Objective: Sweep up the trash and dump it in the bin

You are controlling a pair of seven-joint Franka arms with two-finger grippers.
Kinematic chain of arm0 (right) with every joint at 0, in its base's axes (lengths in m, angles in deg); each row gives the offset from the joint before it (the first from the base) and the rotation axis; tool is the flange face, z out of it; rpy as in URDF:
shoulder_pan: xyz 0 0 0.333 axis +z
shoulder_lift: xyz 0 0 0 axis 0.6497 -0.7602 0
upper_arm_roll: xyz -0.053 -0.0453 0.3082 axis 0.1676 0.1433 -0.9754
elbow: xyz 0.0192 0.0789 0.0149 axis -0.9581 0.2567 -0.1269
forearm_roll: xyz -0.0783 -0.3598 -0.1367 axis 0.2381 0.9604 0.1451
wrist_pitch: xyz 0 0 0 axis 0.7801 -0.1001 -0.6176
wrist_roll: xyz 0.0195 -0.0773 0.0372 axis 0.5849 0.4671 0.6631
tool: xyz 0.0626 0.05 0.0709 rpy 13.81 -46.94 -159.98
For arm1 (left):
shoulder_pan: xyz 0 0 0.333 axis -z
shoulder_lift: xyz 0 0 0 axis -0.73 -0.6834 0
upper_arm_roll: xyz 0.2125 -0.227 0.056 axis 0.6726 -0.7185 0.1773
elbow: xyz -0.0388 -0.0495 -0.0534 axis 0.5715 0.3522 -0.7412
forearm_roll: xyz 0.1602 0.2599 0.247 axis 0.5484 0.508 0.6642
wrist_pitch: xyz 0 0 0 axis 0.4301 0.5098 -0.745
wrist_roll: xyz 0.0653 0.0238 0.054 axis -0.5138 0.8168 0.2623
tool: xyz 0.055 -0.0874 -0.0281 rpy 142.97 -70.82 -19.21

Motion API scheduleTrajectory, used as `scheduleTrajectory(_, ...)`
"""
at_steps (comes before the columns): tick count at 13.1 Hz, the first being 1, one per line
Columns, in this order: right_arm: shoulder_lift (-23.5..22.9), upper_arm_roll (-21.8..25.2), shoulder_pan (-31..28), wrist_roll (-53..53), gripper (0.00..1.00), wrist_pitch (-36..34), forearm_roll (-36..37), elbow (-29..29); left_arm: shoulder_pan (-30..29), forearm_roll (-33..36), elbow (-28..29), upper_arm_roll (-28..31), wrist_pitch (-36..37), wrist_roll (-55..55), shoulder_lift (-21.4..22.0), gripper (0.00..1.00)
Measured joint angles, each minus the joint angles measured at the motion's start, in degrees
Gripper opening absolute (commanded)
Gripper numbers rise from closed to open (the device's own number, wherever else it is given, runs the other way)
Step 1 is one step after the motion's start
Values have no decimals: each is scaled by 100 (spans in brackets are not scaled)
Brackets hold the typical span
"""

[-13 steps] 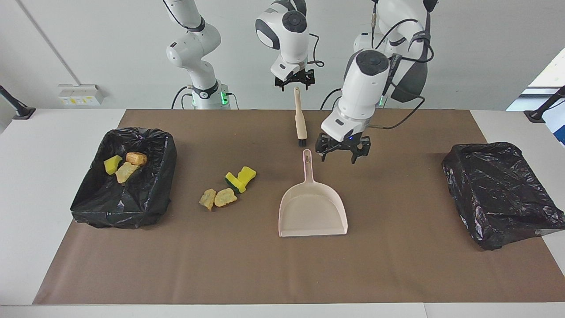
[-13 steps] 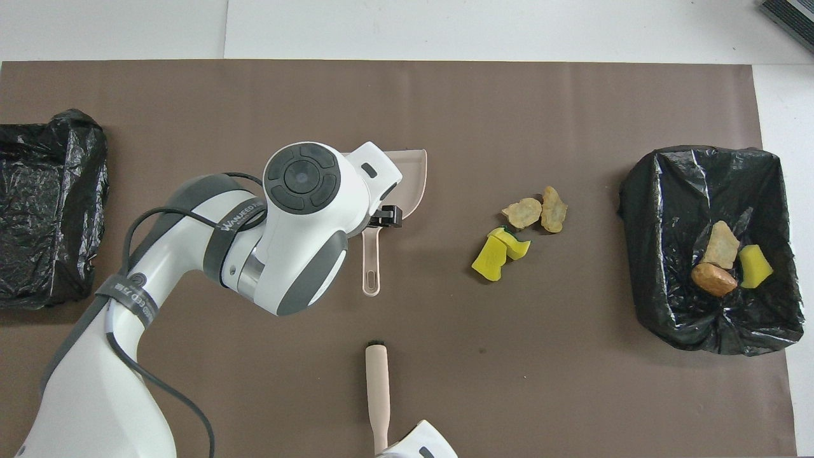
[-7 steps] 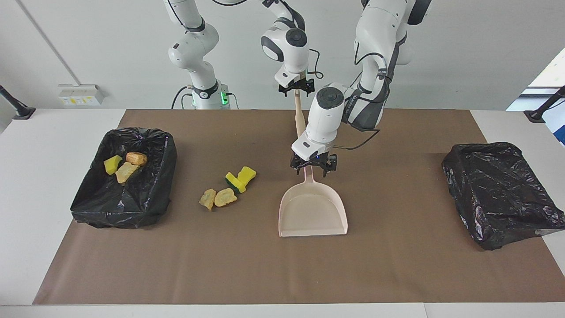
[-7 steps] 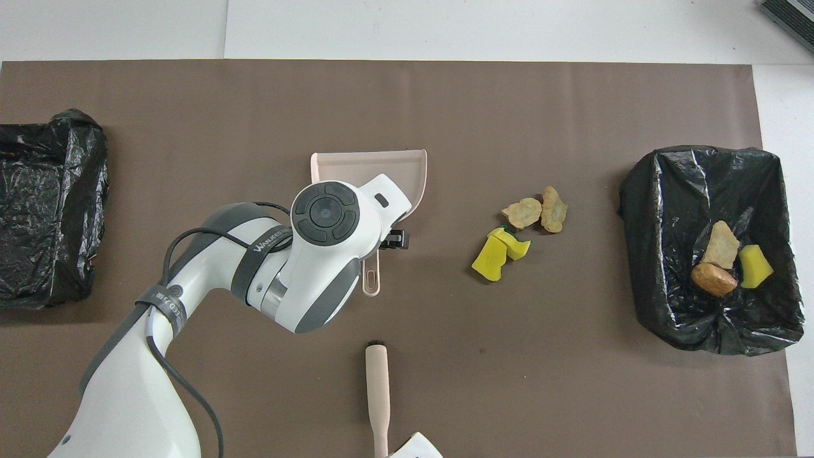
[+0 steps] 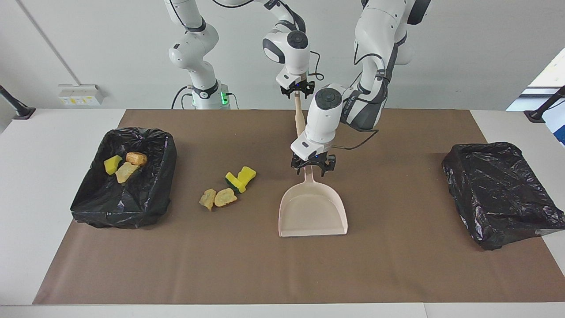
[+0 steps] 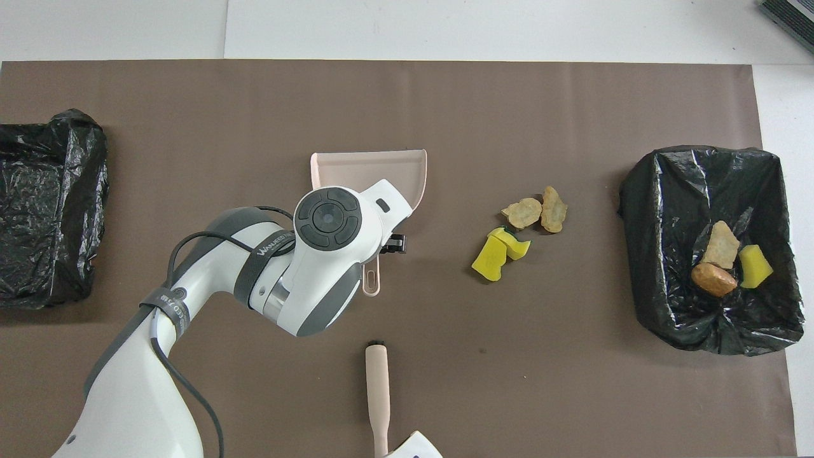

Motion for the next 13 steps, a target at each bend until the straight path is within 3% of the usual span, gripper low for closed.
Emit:
scheduleTrajectory(1,-4,5,-16,0,3,120,0,22,8,0,3,0,-3,-1,0,59)
scheduleTrajectory(2,-15,8,-29,0,0,206,0,46,15,1,8,0,-4,-13,0,48)
scheduleTrajectory(7,-26,44,-172,10,0,-27,0,-26,35,13,59,9,32,-113,0,5)
scheduleTrajectory(10,202,66,-606,10,0,-823,114,-401,33,31,45,59,260,-407,41,0)
scheduleTrajectory(13,601,82,-997,-1,0,-1647,496,-633,-175,120,29,166,972,-1691,298,0)
